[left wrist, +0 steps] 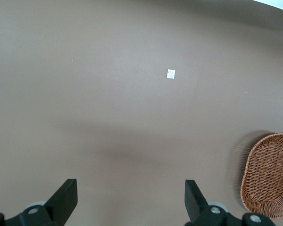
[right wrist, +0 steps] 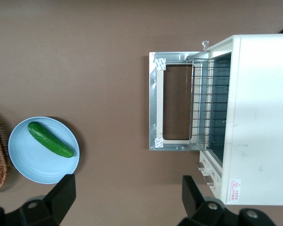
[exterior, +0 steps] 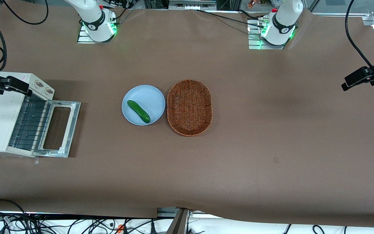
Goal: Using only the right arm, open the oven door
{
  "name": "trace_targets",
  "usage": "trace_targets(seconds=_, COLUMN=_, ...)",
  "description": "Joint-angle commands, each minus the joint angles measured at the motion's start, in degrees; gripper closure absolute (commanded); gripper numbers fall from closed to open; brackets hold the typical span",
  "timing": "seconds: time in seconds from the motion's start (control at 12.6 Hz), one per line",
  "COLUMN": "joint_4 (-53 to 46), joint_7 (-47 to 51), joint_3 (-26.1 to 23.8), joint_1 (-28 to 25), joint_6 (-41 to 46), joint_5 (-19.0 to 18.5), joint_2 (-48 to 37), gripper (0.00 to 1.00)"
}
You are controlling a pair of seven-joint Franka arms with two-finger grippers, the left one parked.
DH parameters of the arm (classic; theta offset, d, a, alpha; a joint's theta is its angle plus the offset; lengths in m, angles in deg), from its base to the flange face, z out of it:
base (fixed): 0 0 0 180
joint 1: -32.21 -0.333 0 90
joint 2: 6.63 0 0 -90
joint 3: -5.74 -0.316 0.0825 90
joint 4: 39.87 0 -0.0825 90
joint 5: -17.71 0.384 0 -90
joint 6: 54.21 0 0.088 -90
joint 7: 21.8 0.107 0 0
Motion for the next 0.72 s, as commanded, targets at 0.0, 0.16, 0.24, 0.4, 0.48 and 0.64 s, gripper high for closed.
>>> trace_targets(seconds=0.0, joint_4=0.8, joint_7=-1.2, joint_3=-0.3, joint_1=-0.1, joint_6=0.0, joint_5=-0.5, joint_2=-1.5, gripper=0.00)
trace_targets(seconds=0.16, joint_4=0.7, joint_7=-2.8, joint_3=-0.2, joint_1=0.0, joint_6=0.1, joint_5=-0.5, joint_2=-1.4, gripper=0.00)
trace_targets(seconds=0.24, joint_4=0.7, joint_7=-3.8, joint_3=-0.2, joint_1=0.0, joint_6=0.1, joint_5=-0.5, joint_2=-1.5, gripper=0.00)
trace_targets(seconds=0.4, joint_4=0.5, joint_7=-4.0, joint_3=-0.1, joint_1=0.0, joint_6=0.2, joint_5=-0.5, joint_2=-1.5, gripper=0.00)
trace_targets(seconds=0.48, joint_4=0.4, joint_7=-4.0, joint_3=-0.1, joint_1=0.0, joint_6=0.3, joint_5=-0.5, joint_2=-1.5, gripper=0.00)
trace_targets(seconds=0.64, joint_4=0.5, joint_7=-3.9, joint_3=-0.2, joint_1=0.0, joint_6=0.8, joint_5=-0.4, joint_2=-1.7, gripper=0.00)
